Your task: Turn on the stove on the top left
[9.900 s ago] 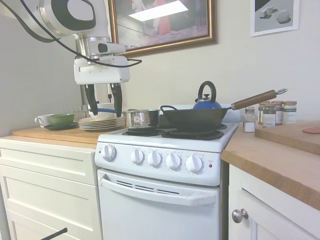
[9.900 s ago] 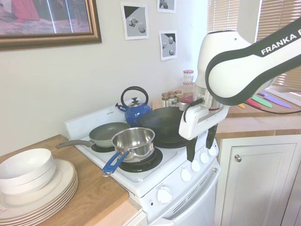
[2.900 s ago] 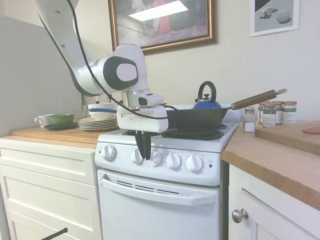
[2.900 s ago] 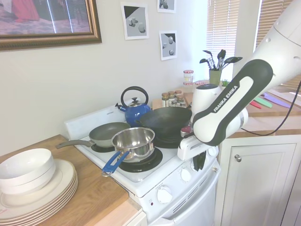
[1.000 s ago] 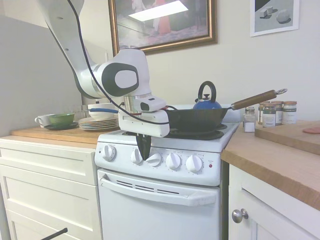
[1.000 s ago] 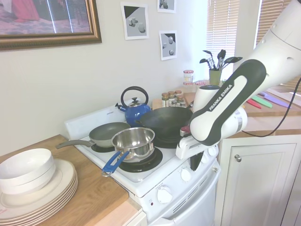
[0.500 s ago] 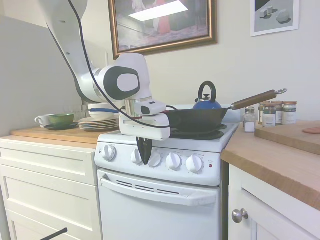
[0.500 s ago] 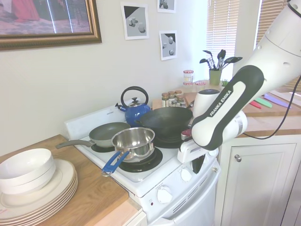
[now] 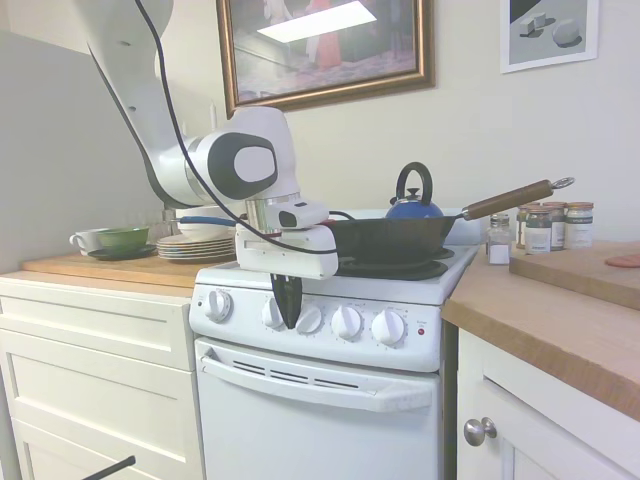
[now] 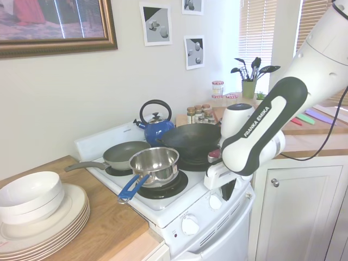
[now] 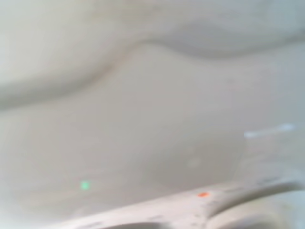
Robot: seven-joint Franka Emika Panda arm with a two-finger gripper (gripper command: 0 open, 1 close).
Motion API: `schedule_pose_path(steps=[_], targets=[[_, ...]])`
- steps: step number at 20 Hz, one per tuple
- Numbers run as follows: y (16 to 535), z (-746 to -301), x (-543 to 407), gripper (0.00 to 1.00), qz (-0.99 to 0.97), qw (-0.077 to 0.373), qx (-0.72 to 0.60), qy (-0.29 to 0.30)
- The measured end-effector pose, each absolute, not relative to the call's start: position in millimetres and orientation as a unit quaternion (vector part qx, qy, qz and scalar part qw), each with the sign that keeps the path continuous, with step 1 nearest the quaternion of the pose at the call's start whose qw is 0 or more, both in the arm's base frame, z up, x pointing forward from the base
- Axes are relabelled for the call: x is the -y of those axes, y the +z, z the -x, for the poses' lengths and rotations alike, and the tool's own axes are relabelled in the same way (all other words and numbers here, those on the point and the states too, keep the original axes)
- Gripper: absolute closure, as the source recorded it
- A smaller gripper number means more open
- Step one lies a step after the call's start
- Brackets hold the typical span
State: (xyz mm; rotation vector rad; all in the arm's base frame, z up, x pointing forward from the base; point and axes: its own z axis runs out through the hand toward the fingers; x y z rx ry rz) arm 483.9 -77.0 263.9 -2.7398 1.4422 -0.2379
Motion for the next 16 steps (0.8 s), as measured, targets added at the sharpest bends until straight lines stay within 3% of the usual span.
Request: schedule_pose_path(steps=[9, 10, 16], targets=[[305.2, -473.7, 72.1, 1.0, 0.884, 0.033, -0.454, -0.11], [309.8, -470.6, 71.7, 0.0, 0.884, 0.034, -0.454, -0.11], [325.7, -461.7, 70.1, 0.0, 0.884, 0.035, -0.453, -0.111]])
